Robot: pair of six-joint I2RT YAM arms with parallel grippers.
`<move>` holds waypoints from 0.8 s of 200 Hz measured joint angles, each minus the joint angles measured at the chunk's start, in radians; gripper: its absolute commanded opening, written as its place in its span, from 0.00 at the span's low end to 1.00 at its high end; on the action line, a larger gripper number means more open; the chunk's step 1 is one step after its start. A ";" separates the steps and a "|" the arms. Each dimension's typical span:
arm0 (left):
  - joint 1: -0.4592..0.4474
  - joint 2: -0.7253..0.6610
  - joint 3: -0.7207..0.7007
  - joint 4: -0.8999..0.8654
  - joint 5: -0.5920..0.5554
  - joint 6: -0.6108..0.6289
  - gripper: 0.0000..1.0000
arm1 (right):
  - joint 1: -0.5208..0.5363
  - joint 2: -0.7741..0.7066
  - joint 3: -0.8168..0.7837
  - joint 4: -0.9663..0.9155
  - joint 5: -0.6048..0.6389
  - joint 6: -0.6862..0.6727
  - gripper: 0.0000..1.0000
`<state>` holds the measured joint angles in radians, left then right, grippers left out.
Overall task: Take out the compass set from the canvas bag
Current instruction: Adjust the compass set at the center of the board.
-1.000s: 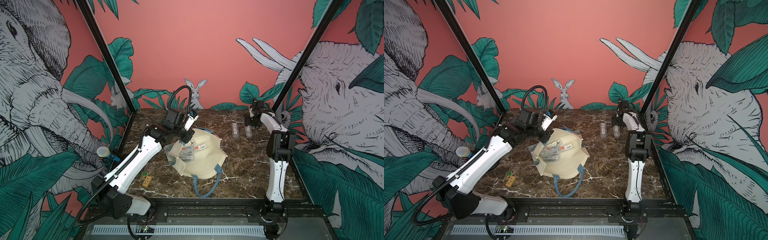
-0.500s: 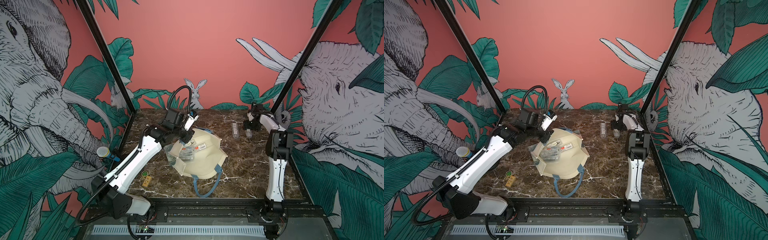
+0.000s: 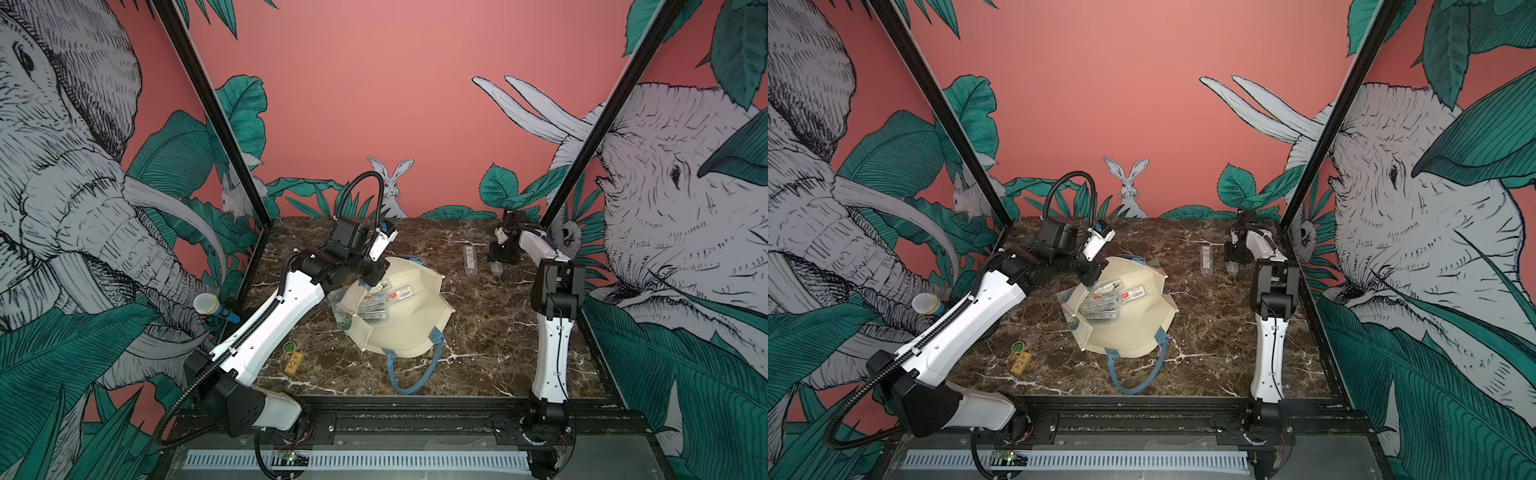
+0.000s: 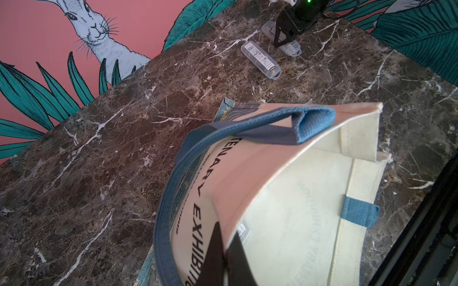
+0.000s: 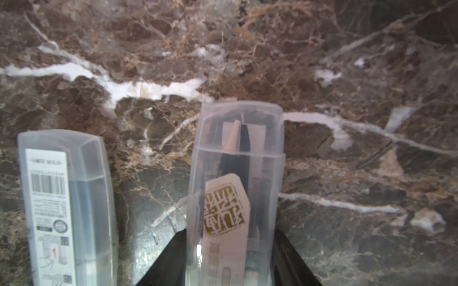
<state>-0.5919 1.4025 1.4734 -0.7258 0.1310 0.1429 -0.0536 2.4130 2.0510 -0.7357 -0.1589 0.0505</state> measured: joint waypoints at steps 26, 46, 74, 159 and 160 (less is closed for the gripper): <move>0.000 0.000 0.000 0.000 0.003 0.000 0.00 | 0.003 -0.003 -0.006 0.008 0.000 0.003 0.52; 0.000 0.000 0.000 0.000 0.006 0.000 0.00 | 0.010 -0.003 -0.008 0.015 0.001 0.009 0.52; 0.000 0.000 0.000 0.000 0.007 0.000 0.00 | 0.024 -0.003 -0.009 0.021 0.001 0.013 0.52; 0.000 0.000 0.000 0.002 0.007 0.000 0.00 | 0.046 -0.021 -0.045 0.054 -0.010 0.042 0.59; 0.000 0.000 0.000 0.002 0.007 0.000 0.00 | 0.046 -0.021 -0.045 0.055 -0.010 0.043 0.59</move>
<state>-0.5919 1.4025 1.4734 -0.7235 0.1383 0.1429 -0.0078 2.3924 2.0064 -0.6811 -0.1692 0.0933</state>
